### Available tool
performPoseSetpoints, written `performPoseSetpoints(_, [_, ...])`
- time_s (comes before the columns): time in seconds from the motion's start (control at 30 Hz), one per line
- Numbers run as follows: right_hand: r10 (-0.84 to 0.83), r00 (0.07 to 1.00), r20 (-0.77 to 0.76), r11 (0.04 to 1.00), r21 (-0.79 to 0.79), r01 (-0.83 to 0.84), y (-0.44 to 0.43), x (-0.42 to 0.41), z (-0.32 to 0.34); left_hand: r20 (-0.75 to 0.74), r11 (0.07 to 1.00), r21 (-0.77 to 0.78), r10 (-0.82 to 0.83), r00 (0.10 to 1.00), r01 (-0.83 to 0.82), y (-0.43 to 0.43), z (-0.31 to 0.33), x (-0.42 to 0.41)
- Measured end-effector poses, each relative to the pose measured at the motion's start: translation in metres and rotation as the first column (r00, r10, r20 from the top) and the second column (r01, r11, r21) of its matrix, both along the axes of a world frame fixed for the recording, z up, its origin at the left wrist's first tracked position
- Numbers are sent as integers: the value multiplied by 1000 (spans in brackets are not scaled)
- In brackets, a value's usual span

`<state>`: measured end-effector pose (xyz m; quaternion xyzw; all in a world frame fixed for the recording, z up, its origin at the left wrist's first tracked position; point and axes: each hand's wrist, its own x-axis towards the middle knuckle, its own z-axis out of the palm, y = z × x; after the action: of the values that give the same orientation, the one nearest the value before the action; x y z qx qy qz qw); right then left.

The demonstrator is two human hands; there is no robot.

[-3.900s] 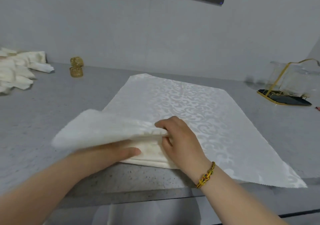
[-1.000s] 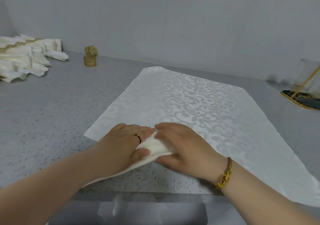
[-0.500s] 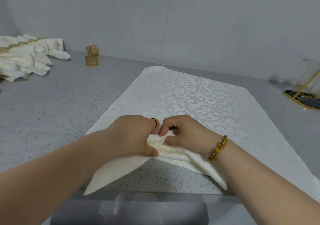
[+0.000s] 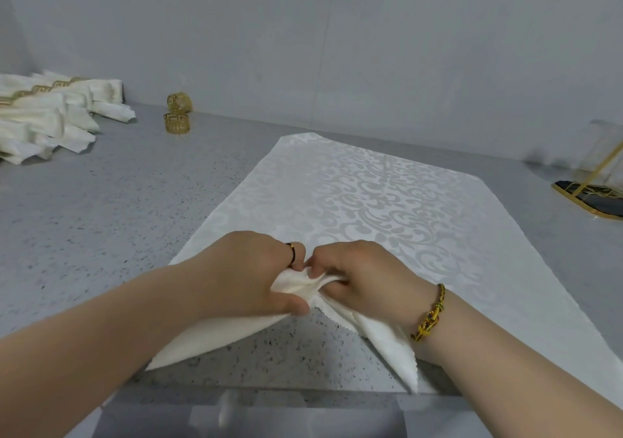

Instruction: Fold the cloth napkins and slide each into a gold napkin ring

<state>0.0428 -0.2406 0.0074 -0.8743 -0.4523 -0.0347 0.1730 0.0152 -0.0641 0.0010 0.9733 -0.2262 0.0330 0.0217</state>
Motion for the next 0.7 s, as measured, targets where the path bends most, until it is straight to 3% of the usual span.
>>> performPoseSetpoints(0.07, [-27, 998, -57, 999, 34, 29, -2, 4, -1, 13, 999, 29, -21, 1000, 21, -2, -1, -1])
performPoseSetpoints(0.23, [-30, 987, -160, 997, 62, 40, -3, 6, 0, -56, 997, -66, -43, 997, 39, -1, 3, 6])
performPoseSetpoints(0.5, [3, 999, 34, 997, 80, -6, -5, 1, -9, -19, 985, -175, 2, 1000, -5, -6, 0, 6])
performPoseSetpoints(0.7, [-5, 1000, -15, 984, 180, 7, 13, 21, 21, 80, 954, -292, 104, 991, -76, 11, 28, 16])
